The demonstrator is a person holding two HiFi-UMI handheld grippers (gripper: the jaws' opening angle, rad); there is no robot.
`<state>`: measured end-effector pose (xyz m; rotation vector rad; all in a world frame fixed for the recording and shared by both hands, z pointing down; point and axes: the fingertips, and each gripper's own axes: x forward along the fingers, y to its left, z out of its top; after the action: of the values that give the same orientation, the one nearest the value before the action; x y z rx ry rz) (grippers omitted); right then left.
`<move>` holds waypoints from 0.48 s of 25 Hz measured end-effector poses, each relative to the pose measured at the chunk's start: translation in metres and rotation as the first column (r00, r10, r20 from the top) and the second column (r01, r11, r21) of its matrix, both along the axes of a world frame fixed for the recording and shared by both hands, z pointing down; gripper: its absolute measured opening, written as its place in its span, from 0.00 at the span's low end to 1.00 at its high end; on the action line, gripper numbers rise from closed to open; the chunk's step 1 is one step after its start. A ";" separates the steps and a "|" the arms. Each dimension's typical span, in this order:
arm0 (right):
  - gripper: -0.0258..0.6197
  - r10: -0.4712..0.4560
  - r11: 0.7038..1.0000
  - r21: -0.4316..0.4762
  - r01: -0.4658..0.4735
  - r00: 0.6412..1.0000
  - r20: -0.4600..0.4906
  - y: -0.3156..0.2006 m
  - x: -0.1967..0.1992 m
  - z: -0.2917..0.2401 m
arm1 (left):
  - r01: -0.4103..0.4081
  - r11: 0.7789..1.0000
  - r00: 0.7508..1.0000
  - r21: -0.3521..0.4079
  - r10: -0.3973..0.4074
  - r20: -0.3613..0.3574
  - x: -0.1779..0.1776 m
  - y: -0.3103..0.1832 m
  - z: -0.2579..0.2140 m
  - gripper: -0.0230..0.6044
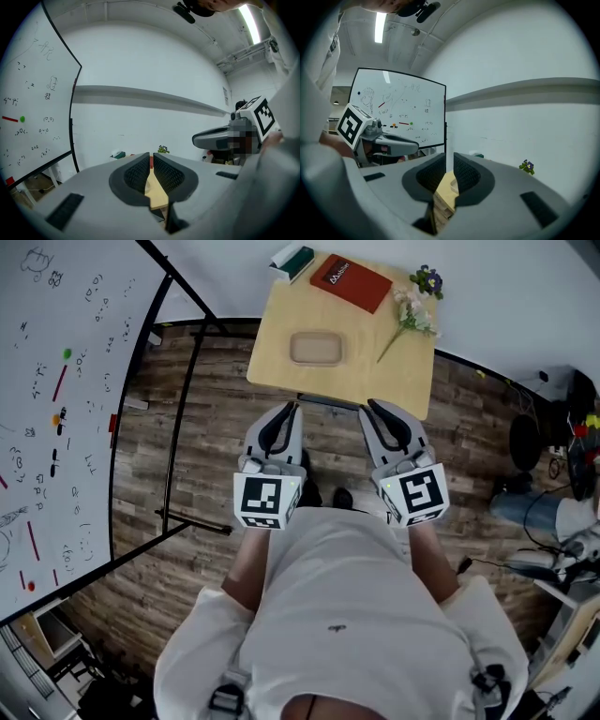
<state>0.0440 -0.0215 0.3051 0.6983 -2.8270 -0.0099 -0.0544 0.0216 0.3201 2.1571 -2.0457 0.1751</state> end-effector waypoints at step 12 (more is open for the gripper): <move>0.22 0.053 0.999 -0.005 -0.053 0.998 -0.033 -0.038 -0.038 0.004 | -0.094 0.995 0.995 -0.029 0.095 0.040 -0.032 -0.047 0.010 0.15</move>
<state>0.0064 -0.0598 0.3092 0.7649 -2.7755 -0.0039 -0.0863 -0.0255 0.3301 2.2533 -1.9518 0.2596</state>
